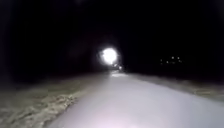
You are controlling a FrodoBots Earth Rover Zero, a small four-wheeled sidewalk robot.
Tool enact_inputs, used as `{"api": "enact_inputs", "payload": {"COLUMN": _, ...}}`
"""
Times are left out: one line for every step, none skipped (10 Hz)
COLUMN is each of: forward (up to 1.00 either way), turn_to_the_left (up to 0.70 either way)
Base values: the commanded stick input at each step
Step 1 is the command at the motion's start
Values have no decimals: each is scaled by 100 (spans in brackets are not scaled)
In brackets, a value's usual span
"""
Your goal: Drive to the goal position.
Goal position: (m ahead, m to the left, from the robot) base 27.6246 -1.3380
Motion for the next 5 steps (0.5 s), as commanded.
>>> {"api": "enact_inputs", "payload": {"forward": 100, "turn_to_the_left": 0}}
{"api": "enact_inputs", "payload": {"forward": 100, "turn_to_the_left": 0}}
{"api": "enact_inputs", "payload": {"forward": 100, "turn_to_the_left": 0}}
{"api": "enact_inputs", "payload": {"forward": 100, "turn_to_the_left": 0}}
{"api": "enact_inputs", "payload": {"forward": 100, "turn_to_the_left": 0}}
